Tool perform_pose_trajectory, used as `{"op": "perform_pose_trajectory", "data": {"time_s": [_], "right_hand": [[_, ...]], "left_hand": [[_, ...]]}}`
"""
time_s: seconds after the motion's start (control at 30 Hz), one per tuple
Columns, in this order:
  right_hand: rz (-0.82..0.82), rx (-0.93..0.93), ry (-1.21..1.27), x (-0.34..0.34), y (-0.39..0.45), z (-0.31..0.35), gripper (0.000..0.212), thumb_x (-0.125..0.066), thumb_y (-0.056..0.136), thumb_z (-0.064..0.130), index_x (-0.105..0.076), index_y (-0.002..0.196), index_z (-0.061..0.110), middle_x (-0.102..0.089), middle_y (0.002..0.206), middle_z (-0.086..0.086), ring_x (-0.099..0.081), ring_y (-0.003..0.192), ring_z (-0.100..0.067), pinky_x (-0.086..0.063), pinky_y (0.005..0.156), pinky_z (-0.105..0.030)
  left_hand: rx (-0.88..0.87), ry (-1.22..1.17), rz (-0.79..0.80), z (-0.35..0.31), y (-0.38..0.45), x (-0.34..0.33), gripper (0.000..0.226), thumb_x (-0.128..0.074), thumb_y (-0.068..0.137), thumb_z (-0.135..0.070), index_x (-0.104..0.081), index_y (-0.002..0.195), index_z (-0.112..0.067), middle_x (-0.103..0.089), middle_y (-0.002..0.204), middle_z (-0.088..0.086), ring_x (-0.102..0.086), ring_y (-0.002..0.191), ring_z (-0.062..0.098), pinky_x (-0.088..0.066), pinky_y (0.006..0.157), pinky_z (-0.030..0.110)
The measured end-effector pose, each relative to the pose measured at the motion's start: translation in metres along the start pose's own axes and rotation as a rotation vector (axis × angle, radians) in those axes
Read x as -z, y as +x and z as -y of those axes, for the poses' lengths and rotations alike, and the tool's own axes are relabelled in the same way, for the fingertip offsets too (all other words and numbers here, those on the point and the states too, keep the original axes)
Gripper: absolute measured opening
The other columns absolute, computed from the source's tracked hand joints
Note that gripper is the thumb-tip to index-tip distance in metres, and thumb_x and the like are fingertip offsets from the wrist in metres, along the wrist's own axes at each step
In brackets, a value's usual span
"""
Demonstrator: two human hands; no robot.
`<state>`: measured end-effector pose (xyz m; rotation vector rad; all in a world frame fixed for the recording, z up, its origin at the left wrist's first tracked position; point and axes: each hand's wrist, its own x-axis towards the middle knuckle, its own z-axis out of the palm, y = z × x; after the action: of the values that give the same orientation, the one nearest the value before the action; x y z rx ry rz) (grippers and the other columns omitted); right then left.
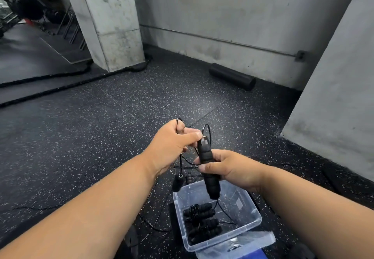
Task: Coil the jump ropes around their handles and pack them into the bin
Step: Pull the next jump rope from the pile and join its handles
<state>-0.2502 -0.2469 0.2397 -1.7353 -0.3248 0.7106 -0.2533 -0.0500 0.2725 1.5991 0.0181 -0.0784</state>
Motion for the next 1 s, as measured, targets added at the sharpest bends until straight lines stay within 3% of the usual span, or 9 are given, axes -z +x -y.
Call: {"op": "perform_pose_trajectory", "data": {"time_s": [0.07, 0.13, 0.27, 0.43, 0.5, 0.6, 0.77, 0.87, 1.0], "right_hand": [[-0.030, -0.012, -0.003, -0.003, 0.001, -0.005, 0.014, -0.070, 0.095, 0.012, -0.072, 0.109, 0.011, -0.071, 0.088, 0.009, -0.065, 0.087, -0.005, -0.052, 0.085, -0.024], [-0.053, -0.033, -0.017, -0.006, 0.002, -0.012, 0.011, -0.070, 0.093, 0.011, -0.070, 0.103, 0.013, -0.068, 0.085, 0.006, -0.062, 0.082, -0.009, -0.048, 0.083, -0.032], [-0.077, -0.033, 0.010, -0.019, 0.009, -0.023, 0.024, -0.064, 0.088, -0.005, -0.062, 0.106, 0.011, -0.062, 0.086, 0.000, -0.055, 0.080, -0.014, -0.043, 0.074, -0.032], [0.078, -0.022, 0.165, -0.040, 0.018, -0.037, 0.055, -0.067, 0.080, -0.008, -0.055, 0.129, 0.013, -0.066, 0.108, -0.008, -0.056, 0.094, -0.022, -0.047, 0.073, -0.031], [0.122, -0.019, 0.188, -0.048, 0.020, -0.040, 0.058, -0.071, 0.080, -0.006, -0.054, 0.132, 0.012, -0.067, 0.109, -0.006, -0.056, 0.097, -0.020, -0.045, 0.084, -0.034], [0.188, -0.018, 0.245, -0.057, 0.020, -0.041, 0.056, -0.076, 0.079, -0.001, -0.053, 0.130, 0.005, -0.068, 0.111, -0.005, -0.060, 0.101, -0.016, -0.045, 0.094, -0.034], [0.240, 0.012, 0.374, -0.067, 0.017, -0.030, 0.034, -0.073, 0.082, -0.005, -0.059, 0.110, 0.010, -0.069, 0.109, -0.011, -0.067, 0.078, -0.012, -0.054, 0.075, -0.025], [0.205, 0.002, 0.412, -0.069, 0.018, -0.027, 0.036, -0.080, 0.079, 0.010, -0.061, 0.110, 0.010, -0.067, 0.111, -0.018, -0.065, 0.082, -0.023, -0.051, 0.075, -0.032], [0.045, 0.023, 0.441, -0.056, 0.018, -0.012, 0.029, -0.080, 0.081, 0.024, -0.062, 0.101, 0.016, -0.068, 0.091, -0.013, -0.063, 0.074, -0.021, -0.051, 0.065, -0.030]], "left_hand": [[0.062, -0.168, -0.022, -0.008, 0.002, 0.003, 0.026, -0.074, 0.095, -0.017, -0.048, 0.093, -0.016, -0.073, 0.108, 0.005, -0.067, 0.080, 0.014, -0.051, 0.064, 0.023], [0.133, -0.440, -0.002, -0.018, 0.004, 0.008, 0.017, -0.073, 0.093, -0.022, -0.058, 0.095, -0.013, -0.070, 0.107, 0.011, -0.067, 0.077, 0.015, -0.055, 0.062, 0.022], [0.239, -0.847, 0.091, -0.033, 0.003, 0.013, 0.027, -0.073, 0.083, -0.028, -0.048, 0.080, -0.017, -0.068, 0.101, 0.015, -0.063, 0.072, 0.017, -0.056, 0.058, 0.020], [0.281, -0.978, 0.157, -0.033, 0.001, 0.010, 0.032, -0.072, 0.087, -0.030, -0.045, 0.084, -0.015, -0.066, 0.105, 0.015, -0.062, 0.075, 0.018, -0.055, 0.064, 0.020], [0.276, -1.021, 0.154, -0.034, 0.001, 0.009, 0.032, -0.072, 0.087, -0.030, -0.044, 0.084, -0.015, -0.065, 0.105, 0.016, -0.063, 0.075, 0.019, -0.057, 0.063, 0.022], [0.280, -1.101, 0.144, -0.037, 0.003, 0.010, 0.033, -0.072, 0.088, -0.030, -0.044, 0.084, -0.015, -0.064, 0.108, 0.016, -0.065, 0.078, 0.021, -0.059, 0.063, 0.027], [0.265, -1.241, 0.101, -0.041, 0.002, 0.007, 0.037, -0.077, 0.081, -0.026, -0.043, 0.086, -0.015, -0.061, 0.112, 0.016, -0.067, 0.091, 0.025, -0.062, 0.068, 0.033], [0.255, -1.076, 0.031, -0.042, 0.005, 0.010, 0.031, -0.074, 0.086, -0.028, -0.045, 0.087, -0.016, -0.067, 0.106, 0.015, -0.070, 0.093, 0.025, -0.060, 0.082, 0.034], [0.243, -0.240, -0.083, -0.023, 0.013, 0.029, 0.024, -0.067, 0.095, -0.044, -0.062, 0.102, -0.021, -0.073, 0.107, 0.006, -0.069, 0.100, 0.022, -0.053, 0.086, 0.037]]}}
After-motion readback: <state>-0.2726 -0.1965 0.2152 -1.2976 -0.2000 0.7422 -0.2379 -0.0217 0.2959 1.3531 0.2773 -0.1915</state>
